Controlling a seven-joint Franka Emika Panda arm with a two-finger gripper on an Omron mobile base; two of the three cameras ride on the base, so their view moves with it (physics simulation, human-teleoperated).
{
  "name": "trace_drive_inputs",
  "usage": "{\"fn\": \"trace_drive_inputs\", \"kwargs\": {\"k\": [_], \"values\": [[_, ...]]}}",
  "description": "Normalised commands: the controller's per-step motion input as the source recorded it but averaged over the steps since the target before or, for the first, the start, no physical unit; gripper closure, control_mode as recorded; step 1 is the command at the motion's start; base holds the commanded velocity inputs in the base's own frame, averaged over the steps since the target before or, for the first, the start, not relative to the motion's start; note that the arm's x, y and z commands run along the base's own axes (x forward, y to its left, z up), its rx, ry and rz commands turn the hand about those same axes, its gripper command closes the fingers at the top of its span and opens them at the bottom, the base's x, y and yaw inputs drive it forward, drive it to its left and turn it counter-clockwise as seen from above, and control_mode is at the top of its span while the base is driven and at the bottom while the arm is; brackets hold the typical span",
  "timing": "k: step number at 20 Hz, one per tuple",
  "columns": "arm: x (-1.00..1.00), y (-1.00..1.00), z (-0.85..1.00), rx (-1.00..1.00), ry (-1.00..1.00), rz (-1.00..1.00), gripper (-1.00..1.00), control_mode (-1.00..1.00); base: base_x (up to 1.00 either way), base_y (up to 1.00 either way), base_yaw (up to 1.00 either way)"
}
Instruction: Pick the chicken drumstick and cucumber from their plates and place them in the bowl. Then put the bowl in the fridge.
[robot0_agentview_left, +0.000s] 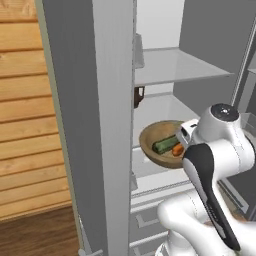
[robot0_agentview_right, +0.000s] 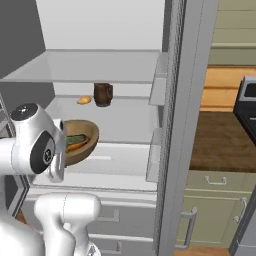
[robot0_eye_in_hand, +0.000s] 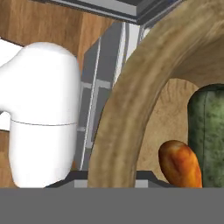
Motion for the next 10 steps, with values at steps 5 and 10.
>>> {"fn": "trace_drive_inputs", "kwargs": {"k": [5, 10], "values": [[1.00, -0.01, -0.25, 0.13, -0.04, 0.02, 1.00, -1.00, 0.00, 0.00, 0.00], [1.00, 0.16, -0.14, 0.08, 0.00, 0.00, 1.00, -1.00, 0.00, 0.00, 0.00]]}}
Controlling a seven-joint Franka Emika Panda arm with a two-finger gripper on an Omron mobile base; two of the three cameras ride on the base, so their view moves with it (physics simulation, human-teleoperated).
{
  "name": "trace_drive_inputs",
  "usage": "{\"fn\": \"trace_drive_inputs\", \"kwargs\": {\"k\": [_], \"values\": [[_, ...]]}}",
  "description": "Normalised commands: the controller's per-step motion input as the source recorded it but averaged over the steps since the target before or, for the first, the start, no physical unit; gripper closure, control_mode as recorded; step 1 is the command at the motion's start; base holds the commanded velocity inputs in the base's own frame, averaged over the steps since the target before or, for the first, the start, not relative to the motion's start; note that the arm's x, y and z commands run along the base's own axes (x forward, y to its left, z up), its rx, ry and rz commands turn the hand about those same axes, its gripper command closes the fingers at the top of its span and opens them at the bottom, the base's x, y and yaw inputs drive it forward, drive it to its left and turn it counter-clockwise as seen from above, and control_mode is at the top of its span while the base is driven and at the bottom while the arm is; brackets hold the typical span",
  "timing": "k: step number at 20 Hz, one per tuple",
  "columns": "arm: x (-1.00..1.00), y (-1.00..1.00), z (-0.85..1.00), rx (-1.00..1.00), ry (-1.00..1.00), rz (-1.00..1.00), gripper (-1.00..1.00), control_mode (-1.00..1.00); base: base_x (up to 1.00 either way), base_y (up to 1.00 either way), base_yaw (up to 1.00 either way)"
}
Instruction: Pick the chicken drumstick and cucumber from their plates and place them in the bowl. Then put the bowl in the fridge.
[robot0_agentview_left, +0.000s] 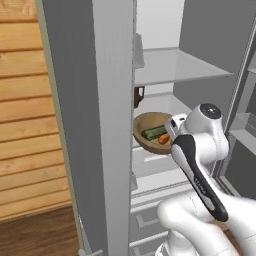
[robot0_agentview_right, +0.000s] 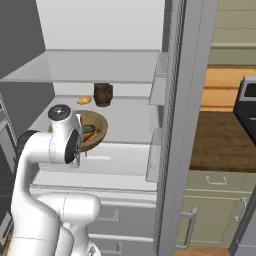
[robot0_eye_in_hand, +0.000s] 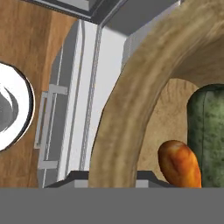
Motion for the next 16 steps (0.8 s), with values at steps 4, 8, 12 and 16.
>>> {"fn": "trace_drive_inputs", "kwargs": {"k": [4, 8, 12, 16], "values": [[0.96, 0.08, 0.00, 0.00, 0.00, 0.00, 1.00, -1.00, 0.00, 0.00, 0.00], [0.97, 0.02, -0.07, 0.02, 0.00, 0.00, 1.00, -1.00, 0.00, 0.00, 0.00], [0.84, 0.00, 0.00, 0.03, 0.02, 0.00, 1.00, -1.00, 0.00, 0.00, 0.00], [0.60, 0.18, -0.41, 0.00, 0.07, 0.00, 1.00, -1.00, 0.00, 0.00, 0.00]]}}
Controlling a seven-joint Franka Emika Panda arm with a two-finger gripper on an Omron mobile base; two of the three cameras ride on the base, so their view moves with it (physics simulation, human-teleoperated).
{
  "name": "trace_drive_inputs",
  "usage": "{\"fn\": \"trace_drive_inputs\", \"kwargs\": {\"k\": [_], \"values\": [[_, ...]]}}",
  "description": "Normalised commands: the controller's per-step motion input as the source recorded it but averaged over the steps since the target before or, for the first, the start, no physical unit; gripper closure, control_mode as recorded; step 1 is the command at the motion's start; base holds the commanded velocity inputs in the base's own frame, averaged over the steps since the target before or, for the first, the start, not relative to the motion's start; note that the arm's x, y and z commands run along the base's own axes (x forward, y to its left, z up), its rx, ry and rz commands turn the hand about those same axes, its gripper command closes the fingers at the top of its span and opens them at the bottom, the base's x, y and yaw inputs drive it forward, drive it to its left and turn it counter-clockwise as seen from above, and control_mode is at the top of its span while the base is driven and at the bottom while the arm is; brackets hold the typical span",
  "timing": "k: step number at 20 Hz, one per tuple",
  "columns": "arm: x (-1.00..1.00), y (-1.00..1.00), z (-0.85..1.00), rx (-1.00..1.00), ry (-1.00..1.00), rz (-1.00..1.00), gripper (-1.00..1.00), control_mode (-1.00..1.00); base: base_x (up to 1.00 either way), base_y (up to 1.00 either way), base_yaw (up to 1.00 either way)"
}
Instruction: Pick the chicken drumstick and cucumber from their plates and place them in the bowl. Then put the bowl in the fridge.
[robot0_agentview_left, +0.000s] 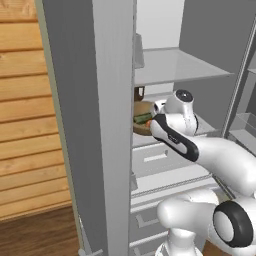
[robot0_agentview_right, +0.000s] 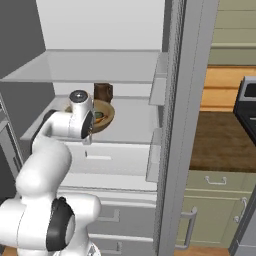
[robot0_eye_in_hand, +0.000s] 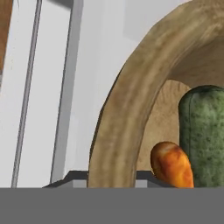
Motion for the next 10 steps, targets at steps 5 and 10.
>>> {"fn": "trace_drive_inputs", "kwargs": {"k": [5, 10], "values": [[0.41, 0.13, -0.50, 0.00, 0.00, 0.00, 1.00, -1.00, 0.00, 0.00, 0.00], [0.02, 0.06, -0.66, 0.00, -0.01, 0.00, -1.00, -1.00, 0.00, 0.00, 0.00]]}}
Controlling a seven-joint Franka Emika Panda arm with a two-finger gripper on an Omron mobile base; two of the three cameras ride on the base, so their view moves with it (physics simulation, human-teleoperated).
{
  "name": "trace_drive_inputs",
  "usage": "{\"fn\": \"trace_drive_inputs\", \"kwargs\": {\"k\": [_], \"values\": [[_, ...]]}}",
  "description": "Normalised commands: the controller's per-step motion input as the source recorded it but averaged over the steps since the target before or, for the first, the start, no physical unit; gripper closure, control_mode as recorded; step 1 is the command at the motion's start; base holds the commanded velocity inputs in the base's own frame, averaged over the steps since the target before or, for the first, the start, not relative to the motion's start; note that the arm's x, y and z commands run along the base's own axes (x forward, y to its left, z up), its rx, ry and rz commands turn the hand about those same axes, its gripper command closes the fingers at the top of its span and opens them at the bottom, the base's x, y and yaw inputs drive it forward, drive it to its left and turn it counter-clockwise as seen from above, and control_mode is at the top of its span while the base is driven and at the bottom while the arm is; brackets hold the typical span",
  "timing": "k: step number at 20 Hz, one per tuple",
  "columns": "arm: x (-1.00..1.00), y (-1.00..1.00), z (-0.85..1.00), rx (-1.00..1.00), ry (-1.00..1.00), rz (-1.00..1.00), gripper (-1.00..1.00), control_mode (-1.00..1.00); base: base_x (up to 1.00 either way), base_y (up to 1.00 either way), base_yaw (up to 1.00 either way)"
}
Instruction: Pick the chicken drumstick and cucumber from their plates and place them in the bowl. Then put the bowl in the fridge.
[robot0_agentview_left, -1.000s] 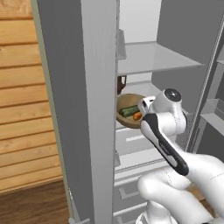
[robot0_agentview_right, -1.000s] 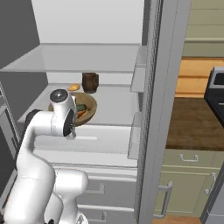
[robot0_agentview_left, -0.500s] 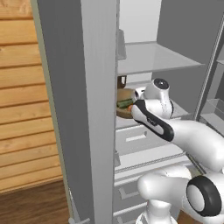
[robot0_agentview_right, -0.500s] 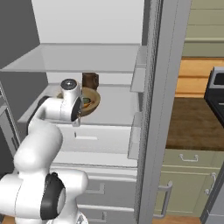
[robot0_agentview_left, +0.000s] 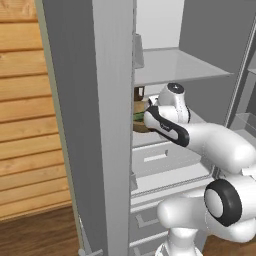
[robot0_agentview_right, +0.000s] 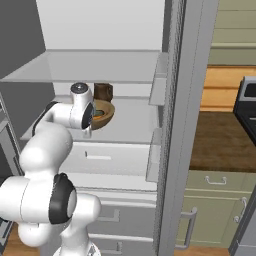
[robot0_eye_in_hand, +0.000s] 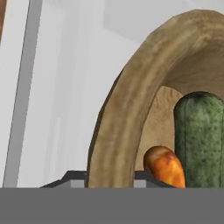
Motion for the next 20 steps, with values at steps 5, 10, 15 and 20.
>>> {"fn": "trace_drive_inputs", "kwargs": {"k": [5, 10, 15, 20], "values": [[0.00, 0.00, -0.28, 0.00, -0.07, 0.00, -1.00, -1.00, 0.00, 0.00, 0.00], [0.00, 0.00, -0.10, 0.01, -0.08, 0.00, -1.00, -1.00, 0.00, 0.00, 0.00], [-0.08, 0.00, 0.02, 0.03, -0.09, 0.00, -1.00, -1.00, 0.00, 0.00, 0.00], [-0.44, 0.00, 0.37, 0.03, -0.06, 0.00, -1.00, -1.00, 0.00, 0.00, 0.00]]}}
